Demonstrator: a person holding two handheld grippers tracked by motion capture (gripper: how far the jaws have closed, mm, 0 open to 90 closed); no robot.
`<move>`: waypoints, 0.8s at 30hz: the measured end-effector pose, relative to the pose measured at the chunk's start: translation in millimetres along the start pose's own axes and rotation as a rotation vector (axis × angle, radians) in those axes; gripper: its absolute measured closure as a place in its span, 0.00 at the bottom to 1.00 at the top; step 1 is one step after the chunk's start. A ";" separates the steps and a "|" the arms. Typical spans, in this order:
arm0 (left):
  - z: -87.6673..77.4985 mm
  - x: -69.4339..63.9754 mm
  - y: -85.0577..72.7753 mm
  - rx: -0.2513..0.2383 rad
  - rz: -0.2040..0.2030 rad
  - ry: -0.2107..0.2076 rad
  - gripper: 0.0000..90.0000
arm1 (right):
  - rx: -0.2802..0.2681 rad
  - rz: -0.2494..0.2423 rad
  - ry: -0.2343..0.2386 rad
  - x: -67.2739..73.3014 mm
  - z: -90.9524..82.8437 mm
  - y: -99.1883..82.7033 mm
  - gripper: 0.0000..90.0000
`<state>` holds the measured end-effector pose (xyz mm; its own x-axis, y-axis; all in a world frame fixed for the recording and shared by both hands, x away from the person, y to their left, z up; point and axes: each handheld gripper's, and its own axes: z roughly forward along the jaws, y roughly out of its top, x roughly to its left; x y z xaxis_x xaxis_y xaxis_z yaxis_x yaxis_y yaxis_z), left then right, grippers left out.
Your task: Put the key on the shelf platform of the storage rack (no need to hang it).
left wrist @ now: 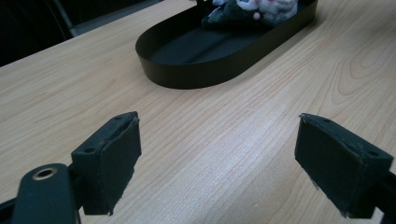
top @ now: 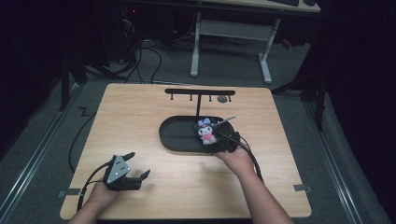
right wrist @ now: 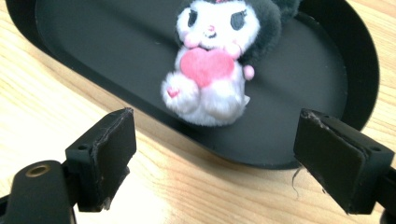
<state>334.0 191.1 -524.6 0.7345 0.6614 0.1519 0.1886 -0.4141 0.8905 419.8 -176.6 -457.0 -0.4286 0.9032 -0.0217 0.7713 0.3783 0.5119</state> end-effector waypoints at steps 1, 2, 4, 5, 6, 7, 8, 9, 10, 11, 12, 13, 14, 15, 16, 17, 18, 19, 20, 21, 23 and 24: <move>0.0 0.0 0.0 0.000 0.000 0.000 0.17 | -0.012 0.004 -0.004 0.3 -0.9 -3.8 0.15; 0.0 0.0 0.0 0.000 0.001 0.000 0.17 | -0.026 0.007 -0.006 0.1 -1.6 -7.7 0.15; 0.1 -0.4 -0.1 -0.002 0.002 0.004 0.17 | -0.054 0.010 -0.022 0.7 -2.4 -15.6 0.15; -0.1 -0.5 -0.1 0.000 0.005 0.004 0.17 | -0.070 0.003 -0.026 0.4 -2.6 -19.4 0.15; -0.1 -0.5 -0.1 0.000 0.005 0.004 0.17 | -0.084 0.008 -0.027 0.8 -3.4 -23.4 0.15; -0.3 -0.7 -0.1 0.001 0.007 0.006 0.17 | -0.102 0.006 -0.032 1.0 -4.1 -27.7 0.15; -0.7 -0.9 -0.4 -0.004 0.007 0.009 0.17 | -0.119 0.007 -0.033 1.3 -4.5 -32.3 0.15; -1.0 -0.7 -0.4 -0.002 0.006 0.009 0.17 | -0.132 0.007 -0.033 1.4 -4.9 -36.9 0.15; -1.0 -0.7 -0.4 -0.002 0.006 0.009 0.17 | -0.132 0.007 -0.033 1.4 -4.9 -36.9 0.15; -1.0 -0.7 -0.6 -0.002 0.003 0.011 0.17 | -0.156 -0.005 -0.054 2.2 -5.8 -47.1 0.15; -1.1 -0.7 -0.7 -0.002 0.002 0.012 0.17 | -0.161 -0.016 -0.067 2.7 -6.5 -52.3 0.15; -1.3 -0.8 -0.7 -0.004 0.002 0.015 0.17 | -0.177 -0.023 -0.080 3.1 -7.0 -58.0 0.15; -1.3 -0.8 -0.7 -0.004 0.002 0.015 0.17 | -0.177 -0.023 -0.080 3.1 -7.0 -58.0 0.15; -1.5 -1.1 -1.0 -0.009 0.004 0.018 0.17 | -0.209 -0.028 -0.082 3.0 -9.4 -69.4 0.15; -1.5 -1.1 -1.0 -0.009 0.004 0.018 0.17 | -0.209 -0.028 -0.082 3.0 -9.4 -69.4 0.15; -1.6 -1.3 -1.1 -0.010 0.005 0.017 0.17 | -0.224 -0.021 -0.076 2.6 -10.7 -75.2 0.15; -1.5 -1.4 -1.1 -0.011 0.005 0.018 0.17 | -0.243 -0.009 -0.071 1.8 -12.3 -82.4 0.16; -1.4 -1.2 -1.0 -0.008 0.007 0.018 0.17 | -0.256 -0.009 -0.071 0.9 -13.2 -86.7 0.16; -0.8 -1.2 -0.9 -0.005 0.003 0.020 0.17 | -0.282 0.009 -0.068 -1.1 -14.5 -98.2 0.16; -0.8 -1.2 -0.9 -0.005 0.003 0.020 0.17 | -0.289 0.019 -0.066 -2.3 -15.0 -103.8 0.16; -0.5 -1.5 -0.6 -0.001 0.005 0.024 0.17 | -0.298 0.036 -0.058 -4.1 -15.5 -114.8 0.16; -0.5 -1.5 -0.6 -0.001 0.005 0.024 0.17 | -0.305 0.039 -0.057 -4.7 -15.9 -120.2 0.16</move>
<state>332.5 190.7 -525.2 0.7198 0.6740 0.1660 0.1848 -0.4165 0.8901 321.7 -229.5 -504.8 -0.3677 0.9290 -0.0412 0.6063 0.2731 0.7469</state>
